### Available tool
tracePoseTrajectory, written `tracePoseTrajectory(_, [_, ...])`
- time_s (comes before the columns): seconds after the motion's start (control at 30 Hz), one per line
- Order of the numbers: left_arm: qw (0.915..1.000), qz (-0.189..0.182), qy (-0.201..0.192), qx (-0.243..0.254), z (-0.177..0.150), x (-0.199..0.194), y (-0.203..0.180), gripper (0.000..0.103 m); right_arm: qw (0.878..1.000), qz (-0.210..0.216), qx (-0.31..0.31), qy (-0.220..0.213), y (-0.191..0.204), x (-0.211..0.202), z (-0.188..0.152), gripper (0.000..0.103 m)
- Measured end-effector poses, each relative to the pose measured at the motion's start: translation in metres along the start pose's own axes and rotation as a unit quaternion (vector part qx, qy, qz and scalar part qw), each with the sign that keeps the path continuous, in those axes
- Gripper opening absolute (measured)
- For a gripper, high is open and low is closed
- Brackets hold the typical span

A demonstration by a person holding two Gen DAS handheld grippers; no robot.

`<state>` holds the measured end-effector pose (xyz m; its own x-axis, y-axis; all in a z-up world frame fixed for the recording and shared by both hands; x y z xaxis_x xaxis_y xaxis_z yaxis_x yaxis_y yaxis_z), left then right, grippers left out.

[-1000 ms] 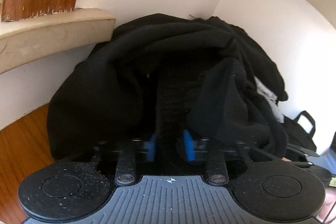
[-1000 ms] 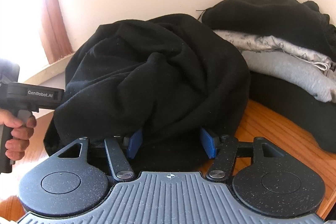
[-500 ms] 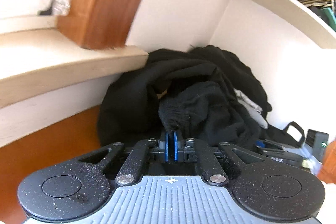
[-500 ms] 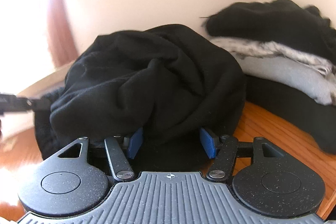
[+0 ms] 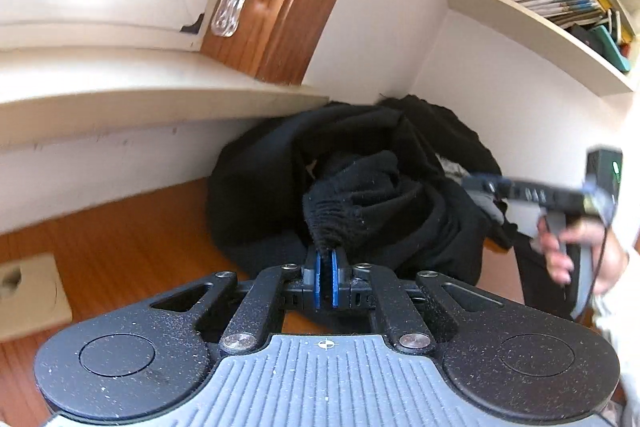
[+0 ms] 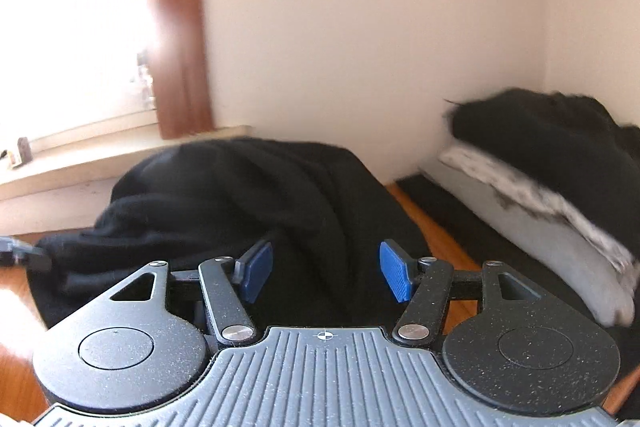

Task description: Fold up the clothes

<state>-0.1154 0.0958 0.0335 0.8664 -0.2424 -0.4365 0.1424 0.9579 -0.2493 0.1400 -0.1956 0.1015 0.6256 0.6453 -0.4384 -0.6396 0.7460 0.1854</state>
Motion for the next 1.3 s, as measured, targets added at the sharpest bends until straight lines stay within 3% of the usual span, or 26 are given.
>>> tracePoseTrajectory(0.23, [0.9999,-0.008,0.012,0.004,-0.015,0.011,0.002,0.005,0.995,0.036,-0.093,0.022,0.08,0.036,0.031,0.061])
tracePoseTrajectory(0.37, [0.9998,-0.013,0.013,0.006,-0.015,0.009,0.003,0.005,0.985,0.048,-0.159,0.046,0.124,0.06,0.035,0.061])
tracePoseTrajectory(0.47, [0.9998,-0.017,0.012,0.003,-0.016,0.009,0.003,0.005,0.976,0.047,-0.207,0.055,0.149,0.073,0.033,0.072])
tracePoseTrajectory(0.63, [0.9997,-0.02,0.015,0.01,-0.017,0.009,0.002,0.005,0.958,0.013,-0.277,0.064,0.167,0.093,0.029,0.073])
tracePoseTrajectory(0.83, [0.9996,-0.029,0.007,0.003,-0.016,0.007,0.006,0.005,0.953,0.009,-0.298,0.059,0.174,0.095,0.036,0.073])
tracePoseTrajectory(0.97, [0.9993,-0.036,0.0,0.005,-0.015,0.006,0.005,0.005,0.934,0.007,-0.341,0.104,0.18,0.11,0.016,0.073])
tracePoseTrajectory(1.0, [0.9993,-0.037,-0.002,0.007,-0.014,0.006,0.005,0.005,0.93,0.002,-0.353,0.106,0.182,0.112,0.013,0.069])
tracePoseTrajectory(1.07, [0.9993,-0.036,-0.005,0.009,-0.013,0.005,0.004,0.005,0.934,-0.008,-0.339,0.109,0.177,0.116,0.016,0.046])
tracePoseTrajectory(1.1, [0.9993,-0.036,-0.009,0.011,-0.013,0.004,0.004,0.005,0.938,-0.012,-0.329,0.11,0.174,0.116,0.02,0.03])
tracePoseTrajectory(1.13, [0.9992,-0.035,-0.012,0.012,-0.012,0.003,0.003,0.005,0.94,-0.019,-0.325,0.099,0.172,0.114,0.025,0.023])
tracePoseTrajectory(1.3, [0.9982,-0.036,-0.045,0.014,-0.002,-0.009,0.0,0.005,0.952,-0.064,-0.299,0.023,0.152,0.095,0.056,0.009])
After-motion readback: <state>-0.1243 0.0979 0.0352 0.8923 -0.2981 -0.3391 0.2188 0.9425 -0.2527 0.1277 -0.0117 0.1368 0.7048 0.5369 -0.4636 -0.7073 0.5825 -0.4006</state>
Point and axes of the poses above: each gripper's, at about its wrist camera, not at the fingertips, and x roughly the way its jaws point, y to its left, z to its top, the point moved 5 cm from there along x, roughly the way its jaws point, and after that the axes turned 9 degrees about x, right-handed, at the moved point
